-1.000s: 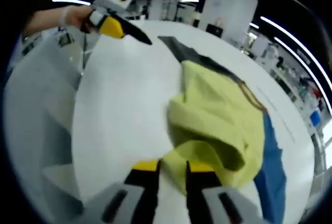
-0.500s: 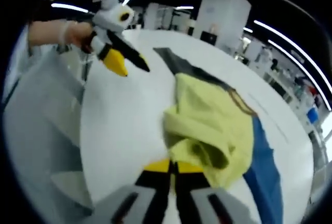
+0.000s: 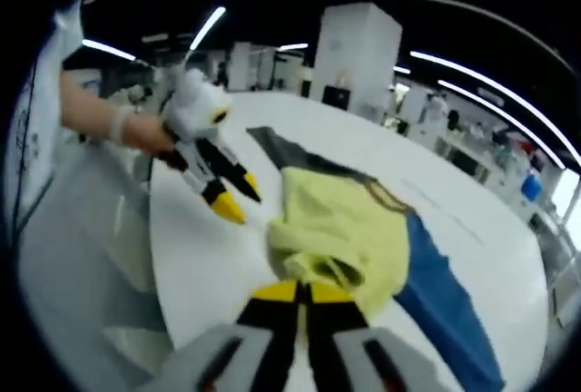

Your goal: Fold the garment on the visible template until the final outline fits inside the template.

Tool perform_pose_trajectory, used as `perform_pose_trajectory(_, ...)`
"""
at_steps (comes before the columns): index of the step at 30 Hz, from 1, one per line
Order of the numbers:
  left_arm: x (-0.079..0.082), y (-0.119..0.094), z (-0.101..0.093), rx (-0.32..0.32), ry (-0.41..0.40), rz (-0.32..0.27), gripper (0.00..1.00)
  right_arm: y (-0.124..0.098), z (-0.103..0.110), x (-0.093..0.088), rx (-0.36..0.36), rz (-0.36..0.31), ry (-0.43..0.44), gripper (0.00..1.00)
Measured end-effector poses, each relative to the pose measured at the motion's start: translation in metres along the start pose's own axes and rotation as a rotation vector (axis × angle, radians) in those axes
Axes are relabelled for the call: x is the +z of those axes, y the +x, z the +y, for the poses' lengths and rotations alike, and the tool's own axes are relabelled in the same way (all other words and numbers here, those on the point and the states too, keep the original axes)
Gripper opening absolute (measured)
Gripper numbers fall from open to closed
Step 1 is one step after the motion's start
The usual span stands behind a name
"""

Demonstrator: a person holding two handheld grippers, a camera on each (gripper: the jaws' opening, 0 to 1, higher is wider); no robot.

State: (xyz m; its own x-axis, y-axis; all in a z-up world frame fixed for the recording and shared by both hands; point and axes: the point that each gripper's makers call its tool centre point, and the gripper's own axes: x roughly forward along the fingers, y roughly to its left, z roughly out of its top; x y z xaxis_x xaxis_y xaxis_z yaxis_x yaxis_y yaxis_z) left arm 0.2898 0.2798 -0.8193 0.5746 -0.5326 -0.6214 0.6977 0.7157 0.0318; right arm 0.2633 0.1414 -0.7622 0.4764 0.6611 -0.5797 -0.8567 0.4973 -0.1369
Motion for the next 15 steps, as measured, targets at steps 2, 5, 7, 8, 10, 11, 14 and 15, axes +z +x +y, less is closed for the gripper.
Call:
perform_pose_trajectory(2, 0.003, 0.006, 0.0, 0.01, 0.071, 0.003, 0.25, 0.0, 0.0, -0.001, -0.004, 0.0, 0.006, 0.0)
perform_pose_trajectory(5, 0.004, 0.013, 0.002, 0.039, 0.182, 0.033, 0.25, -0.001, -0.001, -0.002, -0.007, -0.001, 0.013, 0.0)
perform_pose_trajectory(7, 0.003, 0.018, 0.002, 0.027, 0.214, 0.044, 0.24, -0.001, -0.001, -0.002, -0.009, 0.0, 0.016, 0.0)
perform_pose_trajectory(8, 0.007, 0.019, -0.003, 0.012, 0.232, 0.046, 0.23, -0.001, -0.002, -0.003, -0.01, 0.001, 0.018, 0.0)
perform_pose_trajectory(10, 0.005, 0.023, -0.007, 0.004, 0.223, 0.05, 0.21, -0.001, -0.003, -0.003, -0.014, -0.002, 0.023, 0.0)
perform_pose_trajectory(11, 0.006, 0.023, -0.007, 0.007, 0.238, 0.048, 0.2, -0.001, -0.002, -0.003, -0.014, -0.001, 0.026, 0.0)
perform_pose_trajectory(14, 0.008, 0.029, -0.006, 0.004, 0.23, 0.048, 0.15, -0.001, -0.004, -0.004, -0.021, -0.003, 0.034, 0.0)
perform_pose_trajectory(15, 0.008, 0.03, -0.005, 0.004, 0.223, 0.051, 0.13, -0.001, -0.004, -0.004, -0.022, -0.004, 0.036, 0.0)
